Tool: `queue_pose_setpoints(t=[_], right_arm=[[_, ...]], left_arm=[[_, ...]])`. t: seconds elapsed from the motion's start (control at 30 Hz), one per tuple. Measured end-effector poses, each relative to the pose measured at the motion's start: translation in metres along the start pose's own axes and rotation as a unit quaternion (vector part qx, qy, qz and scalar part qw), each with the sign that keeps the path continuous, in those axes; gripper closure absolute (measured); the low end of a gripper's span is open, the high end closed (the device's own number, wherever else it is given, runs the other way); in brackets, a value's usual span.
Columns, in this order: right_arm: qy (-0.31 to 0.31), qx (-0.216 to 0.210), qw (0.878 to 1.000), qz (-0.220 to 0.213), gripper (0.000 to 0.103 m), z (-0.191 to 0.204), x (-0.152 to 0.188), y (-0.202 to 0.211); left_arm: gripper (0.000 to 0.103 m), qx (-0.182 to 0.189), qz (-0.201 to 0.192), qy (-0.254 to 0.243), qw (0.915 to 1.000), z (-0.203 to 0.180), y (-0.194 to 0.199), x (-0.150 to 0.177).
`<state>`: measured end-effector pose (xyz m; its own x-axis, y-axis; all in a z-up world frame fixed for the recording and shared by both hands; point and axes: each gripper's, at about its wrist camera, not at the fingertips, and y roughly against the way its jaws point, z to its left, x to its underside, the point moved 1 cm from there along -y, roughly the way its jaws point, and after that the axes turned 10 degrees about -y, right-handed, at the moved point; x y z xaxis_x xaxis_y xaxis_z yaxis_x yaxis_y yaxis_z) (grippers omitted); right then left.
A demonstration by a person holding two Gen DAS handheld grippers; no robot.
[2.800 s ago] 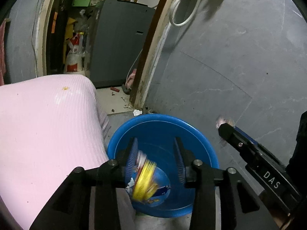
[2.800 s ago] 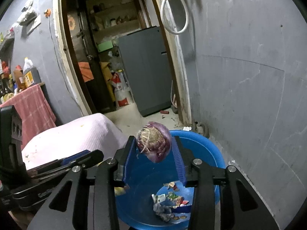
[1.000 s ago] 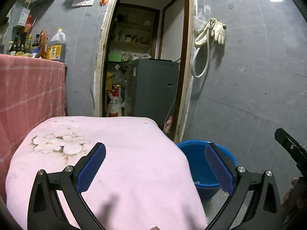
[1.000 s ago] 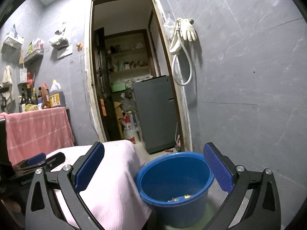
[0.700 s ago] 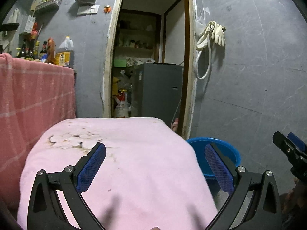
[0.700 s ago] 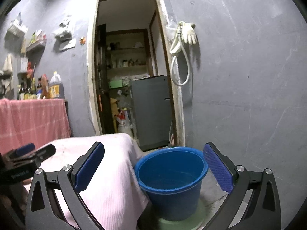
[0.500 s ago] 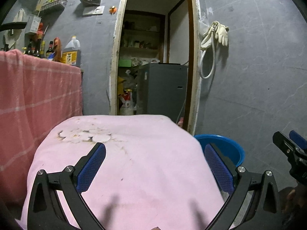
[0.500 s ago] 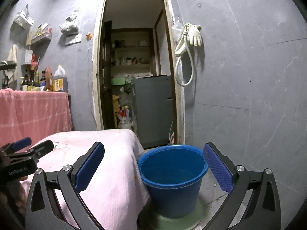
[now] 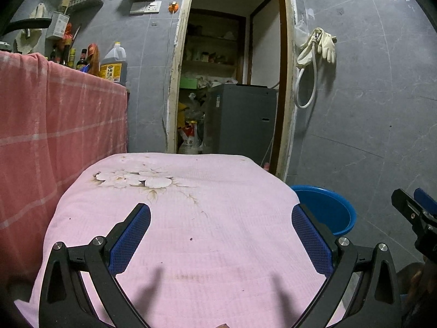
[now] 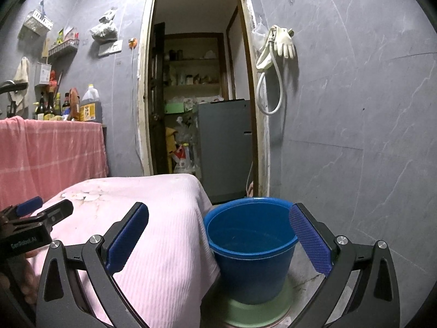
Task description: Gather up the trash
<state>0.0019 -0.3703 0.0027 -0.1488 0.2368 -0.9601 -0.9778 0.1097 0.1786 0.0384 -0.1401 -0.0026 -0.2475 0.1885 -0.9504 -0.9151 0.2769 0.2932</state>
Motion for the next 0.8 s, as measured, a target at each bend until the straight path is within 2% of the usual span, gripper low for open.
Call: queue_pose_setpoints(t=[0.8], right_arm=[[0.001,0.000,1.000,0.001,0.000,0.0018,0.0013,0.0007]], left_arm=[[0.002,-0.002,-0.002,0.004,1.0000,0.0011,0.0015,-0.0009]])
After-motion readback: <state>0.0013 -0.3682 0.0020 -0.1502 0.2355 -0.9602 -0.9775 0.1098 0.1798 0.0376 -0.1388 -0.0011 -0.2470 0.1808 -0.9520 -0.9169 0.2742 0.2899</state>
